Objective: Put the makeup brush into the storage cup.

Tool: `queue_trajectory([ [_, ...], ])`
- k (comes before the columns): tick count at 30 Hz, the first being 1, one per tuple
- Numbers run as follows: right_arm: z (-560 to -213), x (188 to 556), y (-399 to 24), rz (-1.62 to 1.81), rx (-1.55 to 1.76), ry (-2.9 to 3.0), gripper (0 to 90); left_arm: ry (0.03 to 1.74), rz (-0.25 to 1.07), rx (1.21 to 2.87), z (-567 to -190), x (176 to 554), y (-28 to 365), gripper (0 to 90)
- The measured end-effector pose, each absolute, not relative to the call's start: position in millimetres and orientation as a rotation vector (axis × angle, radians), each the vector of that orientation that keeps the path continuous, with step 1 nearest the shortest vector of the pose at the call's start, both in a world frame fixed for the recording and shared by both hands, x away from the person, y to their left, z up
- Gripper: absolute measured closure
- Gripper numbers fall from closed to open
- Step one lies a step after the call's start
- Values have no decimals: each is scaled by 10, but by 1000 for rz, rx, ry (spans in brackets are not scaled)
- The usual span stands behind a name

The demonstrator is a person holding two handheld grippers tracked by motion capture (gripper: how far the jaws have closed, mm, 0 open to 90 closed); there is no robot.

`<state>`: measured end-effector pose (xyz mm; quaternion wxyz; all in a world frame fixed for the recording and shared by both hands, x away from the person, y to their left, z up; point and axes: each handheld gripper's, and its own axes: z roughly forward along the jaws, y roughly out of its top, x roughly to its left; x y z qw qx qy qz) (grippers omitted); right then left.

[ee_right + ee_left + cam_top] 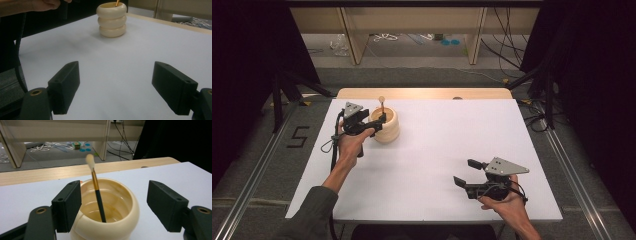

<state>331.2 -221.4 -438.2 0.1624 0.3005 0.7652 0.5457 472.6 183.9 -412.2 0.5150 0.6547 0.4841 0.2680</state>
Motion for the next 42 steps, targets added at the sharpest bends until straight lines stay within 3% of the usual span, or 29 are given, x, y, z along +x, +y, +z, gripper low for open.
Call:
queue_trajectory([
  [42,-4339,3299,-2258,1558,901,2170,222,1023,555,1599,-4183,3851,1861,210],
])
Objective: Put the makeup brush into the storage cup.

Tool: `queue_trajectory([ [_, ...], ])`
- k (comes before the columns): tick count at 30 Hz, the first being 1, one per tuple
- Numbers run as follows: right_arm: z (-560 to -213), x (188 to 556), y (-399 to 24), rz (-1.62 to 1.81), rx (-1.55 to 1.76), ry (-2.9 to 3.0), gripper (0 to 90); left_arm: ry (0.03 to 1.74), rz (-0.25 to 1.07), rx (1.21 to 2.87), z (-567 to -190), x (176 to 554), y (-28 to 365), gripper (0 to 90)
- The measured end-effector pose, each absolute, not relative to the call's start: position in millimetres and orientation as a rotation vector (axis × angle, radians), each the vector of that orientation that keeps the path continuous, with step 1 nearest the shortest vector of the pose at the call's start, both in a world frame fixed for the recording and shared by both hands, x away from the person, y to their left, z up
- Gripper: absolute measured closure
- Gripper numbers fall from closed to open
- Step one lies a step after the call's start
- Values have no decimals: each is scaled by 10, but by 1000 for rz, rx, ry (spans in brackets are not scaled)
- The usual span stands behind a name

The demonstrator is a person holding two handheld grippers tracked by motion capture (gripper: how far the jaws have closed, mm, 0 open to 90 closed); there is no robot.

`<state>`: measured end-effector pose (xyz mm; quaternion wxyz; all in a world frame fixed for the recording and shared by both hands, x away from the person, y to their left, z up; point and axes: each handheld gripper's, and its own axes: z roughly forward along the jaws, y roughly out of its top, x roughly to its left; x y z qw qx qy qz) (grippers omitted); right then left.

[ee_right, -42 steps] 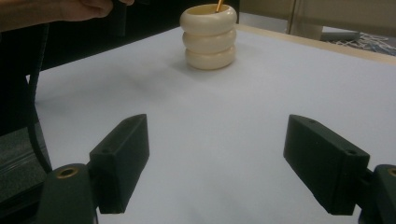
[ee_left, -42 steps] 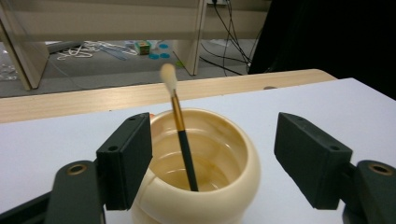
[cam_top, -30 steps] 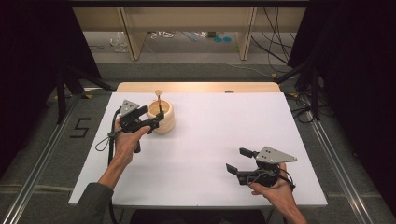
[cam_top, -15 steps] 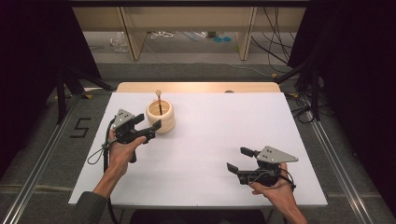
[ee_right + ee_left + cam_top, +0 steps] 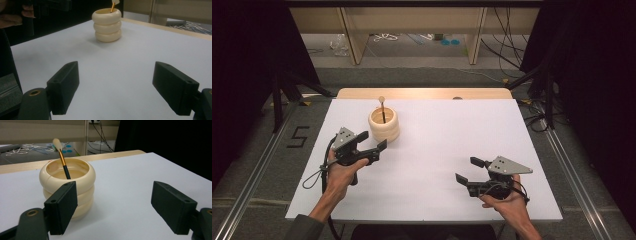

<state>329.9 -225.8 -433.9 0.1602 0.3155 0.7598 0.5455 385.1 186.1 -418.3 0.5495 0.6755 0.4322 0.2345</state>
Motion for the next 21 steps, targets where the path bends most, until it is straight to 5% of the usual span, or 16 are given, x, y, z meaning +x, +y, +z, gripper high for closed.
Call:
queue_trajectory([
  [21,-4336,3295,-2250,1564,900,2135,222,961,534,1658,-4286,3580,1781,188],
])
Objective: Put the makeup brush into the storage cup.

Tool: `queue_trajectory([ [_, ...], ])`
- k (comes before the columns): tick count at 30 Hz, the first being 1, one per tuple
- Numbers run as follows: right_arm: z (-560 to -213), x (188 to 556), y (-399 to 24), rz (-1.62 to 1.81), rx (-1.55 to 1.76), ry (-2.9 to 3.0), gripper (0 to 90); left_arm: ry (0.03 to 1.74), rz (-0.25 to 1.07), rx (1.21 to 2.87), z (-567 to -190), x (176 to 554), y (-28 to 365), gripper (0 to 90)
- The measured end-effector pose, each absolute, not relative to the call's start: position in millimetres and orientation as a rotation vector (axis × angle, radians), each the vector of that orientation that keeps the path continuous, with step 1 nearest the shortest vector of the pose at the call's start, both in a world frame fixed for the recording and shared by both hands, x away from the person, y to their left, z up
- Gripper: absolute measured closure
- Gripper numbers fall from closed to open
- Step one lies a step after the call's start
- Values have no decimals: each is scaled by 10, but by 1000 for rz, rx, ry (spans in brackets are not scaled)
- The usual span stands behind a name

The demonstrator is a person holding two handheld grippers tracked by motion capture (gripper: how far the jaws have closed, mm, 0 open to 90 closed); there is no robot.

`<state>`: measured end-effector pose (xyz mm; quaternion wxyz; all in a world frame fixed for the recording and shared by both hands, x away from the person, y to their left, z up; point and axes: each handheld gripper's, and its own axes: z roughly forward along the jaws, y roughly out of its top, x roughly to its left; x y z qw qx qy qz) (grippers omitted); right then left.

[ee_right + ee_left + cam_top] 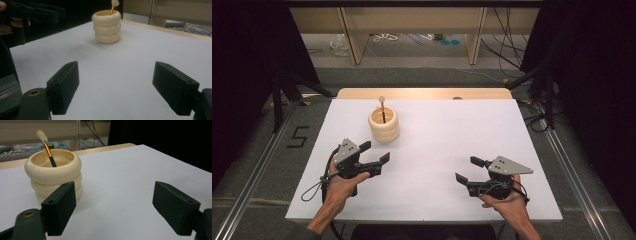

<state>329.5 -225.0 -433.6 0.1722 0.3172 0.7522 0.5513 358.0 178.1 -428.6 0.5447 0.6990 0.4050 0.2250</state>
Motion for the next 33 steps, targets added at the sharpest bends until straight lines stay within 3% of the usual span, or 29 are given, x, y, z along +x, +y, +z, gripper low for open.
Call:
queue_trajectory([
  [33,-4320,3284,-2251,1578,907,2112,199,883,549,1709,-4353,3295,1653,182],
])
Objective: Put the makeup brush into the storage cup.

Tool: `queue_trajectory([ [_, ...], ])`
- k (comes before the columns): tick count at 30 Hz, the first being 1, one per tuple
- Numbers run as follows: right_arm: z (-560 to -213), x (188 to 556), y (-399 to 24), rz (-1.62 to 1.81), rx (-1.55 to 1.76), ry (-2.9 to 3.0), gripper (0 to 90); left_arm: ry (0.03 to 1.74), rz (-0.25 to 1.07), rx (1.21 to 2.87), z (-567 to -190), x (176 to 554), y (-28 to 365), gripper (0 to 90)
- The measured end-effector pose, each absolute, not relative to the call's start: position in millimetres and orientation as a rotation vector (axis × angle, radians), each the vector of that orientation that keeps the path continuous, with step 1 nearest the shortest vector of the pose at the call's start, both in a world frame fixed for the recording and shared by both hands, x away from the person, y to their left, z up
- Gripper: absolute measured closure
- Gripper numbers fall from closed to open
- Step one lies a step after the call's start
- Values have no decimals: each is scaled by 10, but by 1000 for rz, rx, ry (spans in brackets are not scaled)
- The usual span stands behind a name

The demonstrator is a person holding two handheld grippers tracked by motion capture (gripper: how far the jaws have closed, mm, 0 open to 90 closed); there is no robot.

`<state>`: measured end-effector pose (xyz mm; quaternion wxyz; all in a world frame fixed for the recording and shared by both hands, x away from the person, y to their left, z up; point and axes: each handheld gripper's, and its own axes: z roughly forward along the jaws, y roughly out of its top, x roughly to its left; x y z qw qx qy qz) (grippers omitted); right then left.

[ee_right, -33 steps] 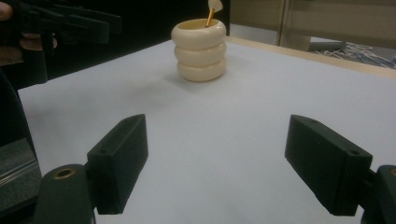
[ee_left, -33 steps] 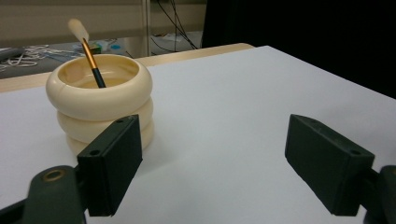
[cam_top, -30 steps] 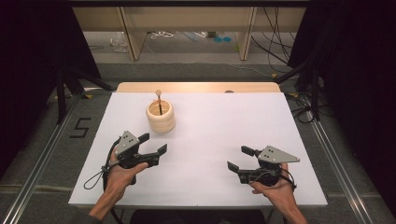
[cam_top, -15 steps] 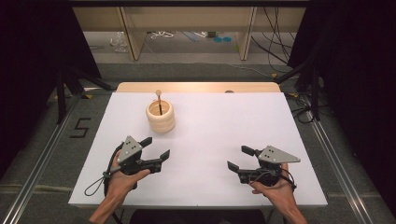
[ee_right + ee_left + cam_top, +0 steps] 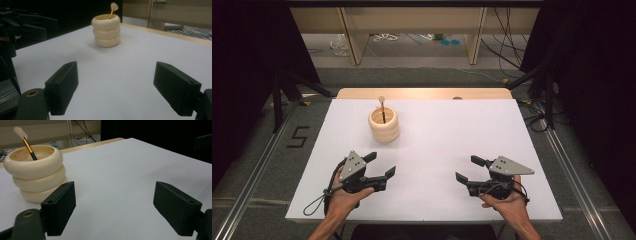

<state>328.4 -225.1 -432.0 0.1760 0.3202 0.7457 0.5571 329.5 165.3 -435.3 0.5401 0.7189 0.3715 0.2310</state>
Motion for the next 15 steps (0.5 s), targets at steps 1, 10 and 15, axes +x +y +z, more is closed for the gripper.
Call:
queue_trajectory([
  [1,-4318,3283,-2252,1581,909,2110,194,883,551,1708,-4352,3294,1657,182],
  [10,-4305,3277,-2255,1606,900,2088,158,881,553,1717,-4382,3263,1636,177],
  [15,-4318,3280,-2240,1630,879,2083,157,883,551,1719,-4380,3246,1649,176],
])
